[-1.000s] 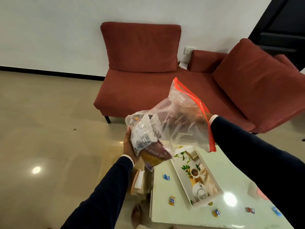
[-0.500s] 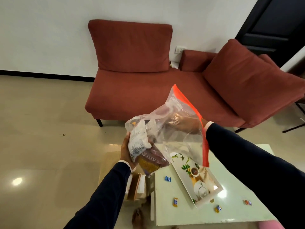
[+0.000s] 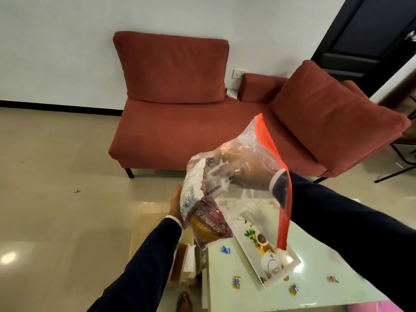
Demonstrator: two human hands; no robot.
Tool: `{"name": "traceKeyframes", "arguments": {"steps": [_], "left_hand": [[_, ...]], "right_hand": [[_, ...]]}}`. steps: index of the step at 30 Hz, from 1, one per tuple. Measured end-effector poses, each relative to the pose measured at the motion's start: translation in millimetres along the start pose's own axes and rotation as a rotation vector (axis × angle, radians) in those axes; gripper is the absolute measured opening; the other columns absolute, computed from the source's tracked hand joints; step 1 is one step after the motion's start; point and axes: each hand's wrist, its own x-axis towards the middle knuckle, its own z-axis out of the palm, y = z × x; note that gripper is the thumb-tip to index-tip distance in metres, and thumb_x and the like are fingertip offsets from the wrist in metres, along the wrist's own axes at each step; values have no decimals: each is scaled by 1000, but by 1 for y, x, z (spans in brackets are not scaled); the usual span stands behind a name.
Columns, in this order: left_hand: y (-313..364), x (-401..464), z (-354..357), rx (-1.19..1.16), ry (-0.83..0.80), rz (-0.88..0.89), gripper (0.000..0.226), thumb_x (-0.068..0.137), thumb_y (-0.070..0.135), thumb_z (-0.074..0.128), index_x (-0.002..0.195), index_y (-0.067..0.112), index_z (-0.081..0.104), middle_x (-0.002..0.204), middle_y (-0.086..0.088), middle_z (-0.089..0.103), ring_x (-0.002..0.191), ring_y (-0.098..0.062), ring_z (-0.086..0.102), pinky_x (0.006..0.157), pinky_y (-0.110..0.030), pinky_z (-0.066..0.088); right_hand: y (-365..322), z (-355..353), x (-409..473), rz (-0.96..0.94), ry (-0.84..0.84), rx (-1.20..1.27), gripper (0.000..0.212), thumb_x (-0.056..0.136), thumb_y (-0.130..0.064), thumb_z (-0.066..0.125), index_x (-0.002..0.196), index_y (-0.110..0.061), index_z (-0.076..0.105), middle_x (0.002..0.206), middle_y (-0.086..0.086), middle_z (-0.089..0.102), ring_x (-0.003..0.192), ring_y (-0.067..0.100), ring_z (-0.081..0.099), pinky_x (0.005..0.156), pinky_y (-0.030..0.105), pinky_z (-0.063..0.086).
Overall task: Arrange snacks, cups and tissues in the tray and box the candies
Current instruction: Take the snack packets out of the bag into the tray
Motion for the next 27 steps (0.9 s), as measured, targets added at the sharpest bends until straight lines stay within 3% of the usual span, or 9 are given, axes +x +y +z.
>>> {"name": "traceKeyframes", "arguments": {"steps": [3, 6, 8, 10, 13, 17, 21, 24, 27], "left_hand": [[5, 4, -5, 21, 34, 39, 46, 75, 51, 63, 86, 11, 83, 80, -9, 77, 67, -24, 74, 64, -31, 62], [2, 3, -11, -26, 68, 54, 46, 76, 47, 63, 92, 9, 83, 86, -12, 76, 73, -27, 75, 67, -34, 63], [-4, 4, -13, -41, 93, 72, 47, 76, 49, 62, 93, 10, 84, 88, -13, 77, 77, -28, 76, 67, -36, 63], [-13, 8, -15, -14, 148, 83, 46, 80, 52, 60, 89, 14, 85, 88, -11, 77, 77, -27, 76, 71, -36, 62], [-26, 16, -19, -14, 237, 138, 48, 87, 55, 54, 88, 19, 85, 89, -9, 76, 81, -26, 75, 76, -36, 60], [-41, 30, -23, -17, 383, 252, 46, 94, 49, 47, 79, 27, 85, 72, -1, 75, 65, -17, 74, 59, -28, 60], [-54, 42, -34, -97, 513, 315, 44, 100, 40, 43, 82, 37, 84, 76, 5, 76, 73, -14, 73, 68, -27, 61], [-79, 52, -43, -116, 641, 422, 54, 104, 3, 46, 90, 47, 75, 76, 19, 71, 66, 6, 68, 56, -16, 59], [-105, 55, -41, -61, 721, 488, 46, 102, 13, 48, 85, 45, 77, 74, 18, 70, 76, -1, 67, 63, -16, 57]], "right_hand": [[12, -31, -24, -10, 180, 173, 31, 102, -4, 49, 126, 17, 52, 122, 42, 55, 110, 55, 55, 96, 57, 46], [18, -60, -42, -102, 216, 131, 40, 97, -44, 56, 111, -9, 70, 104, 11, 72, 93, 28, 68, 85, 41, 53], [31, -74, -55, -152, 234, 153, 23, 92, -35, 66, 96, -14, 74, 85, -3, 73, 76, 15, 69, 74, 32, 55], [57, -76, -65, -123, 273, 290, 15, 85, -26, 78, 99, -21, 77, 85, -12, 75, 78, 5, 71, 74, 22, 55], [100, -60, -74, -34, 399, 664, 23, 84, -24, 76, 105, -14, 73, 94, -4, 77, 87, 13, 74, 81, 28, 60], [154, -3, -72, 91, 565, 1277, 15, 94, -10, 63, 108, -8, 62, 88, -7, 74, 77, 3, 69, 66, 17, 56], [209, 73, -62, 293, 629, 1822, 33, 96, -16, 61, 126, -3, 59, 110, 10, 74, 87, 18, 73, 77, 32, 63], [242, 141, -51, 471, 552, 1998, 31, 89, -22, 66, 119, -11, 63, 98, 7, 74, 77, 16, 72, 69, 30, 61], [259, 222, -35, 551, 450, 2025, 13, 88, -18, 65, 101, -16, 66, 85, 2, 73, 75, 15, 69, 67, 25, 57]]}}
